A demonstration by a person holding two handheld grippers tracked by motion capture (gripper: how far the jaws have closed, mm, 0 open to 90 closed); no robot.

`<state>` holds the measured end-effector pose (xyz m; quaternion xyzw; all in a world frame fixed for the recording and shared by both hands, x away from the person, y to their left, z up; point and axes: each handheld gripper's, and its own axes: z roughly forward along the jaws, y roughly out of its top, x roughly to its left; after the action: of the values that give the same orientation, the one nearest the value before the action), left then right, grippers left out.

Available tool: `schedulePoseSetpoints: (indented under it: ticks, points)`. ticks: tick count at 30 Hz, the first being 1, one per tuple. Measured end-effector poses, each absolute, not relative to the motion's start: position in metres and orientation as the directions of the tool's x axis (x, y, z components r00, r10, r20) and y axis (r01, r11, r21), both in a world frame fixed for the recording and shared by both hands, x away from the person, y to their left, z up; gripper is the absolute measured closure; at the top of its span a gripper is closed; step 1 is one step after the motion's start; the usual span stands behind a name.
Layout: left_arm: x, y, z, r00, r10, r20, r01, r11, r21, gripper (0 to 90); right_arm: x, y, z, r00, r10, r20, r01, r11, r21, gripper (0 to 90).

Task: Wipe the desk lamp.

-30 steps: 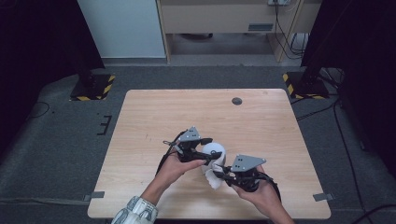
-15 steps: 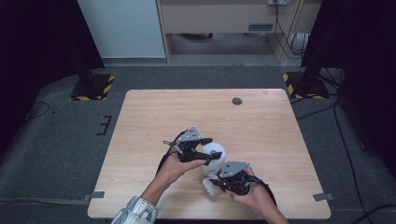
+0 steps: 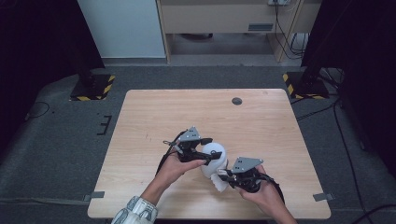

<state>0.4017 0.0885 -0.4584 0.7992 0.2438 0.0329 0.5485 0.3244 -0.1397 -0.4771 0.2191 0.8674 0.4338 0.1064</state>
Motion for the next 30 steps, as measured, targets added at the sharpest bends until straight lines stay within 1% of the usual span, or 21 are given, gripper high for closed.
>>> schedulePoseSetpoints:
  ticks: [2, 5, 10, 18, 23, 30]
  points:
    - [0.402, 0.088, -0.458, 0.879, 0.426, -0.215, 0.353, -0.279, 0.893, 25.9, 0.321, -0.136, -0.468, -0.883, 0.47, 0.012, 0.273, 0.493, 0.826, 78.6]
    - [0.402, 0.089, -0.458, 0.879, 0.425, -0.215, 0.353, -0.279, 0.893, 25.9, 0.318, -0.13, -0.461, -0.884, 0.468, 0.0, 0.254, 0.479, 0.84, 78.6]
    - [0.402, 0.088, -0.458, 0.879, 0.426, -0.215, 0.354, -0.28, 0.892, 25.9, 0.315, -0.118, -0.461, -0.886, 0.463, -0.024, 0.226, 0.478, 0.849, 78.6]
    - [0.402, 0.088, -0.458, 0.878, 0.426, -0.219, 0.356, -0.276, 0.893, 25.9, 0.317, -0.095, -0.479, -0.888, 0.457, -0.059, 0.231, 0.552, 0.801, 78.7]
    - [0.402, 0.088, -0.458, 0.879, 0.426, -0.214, 0.353, -0.28, 0.893, 25.9, 0.318, -0.094, -0.493, -0.891, 0.449, -0.071, 0.243, 0.601, 0.761, 78.7]
    - [0.402, 0.088, -0.458, 0.879, 0.426, -0.214, 0.353, -0.28, 0.893, 25.9, 0.317, -0.099, -0.497, -0.889, 0.451, -0.074, 0.255, 0.623, 0.739, 78.7]
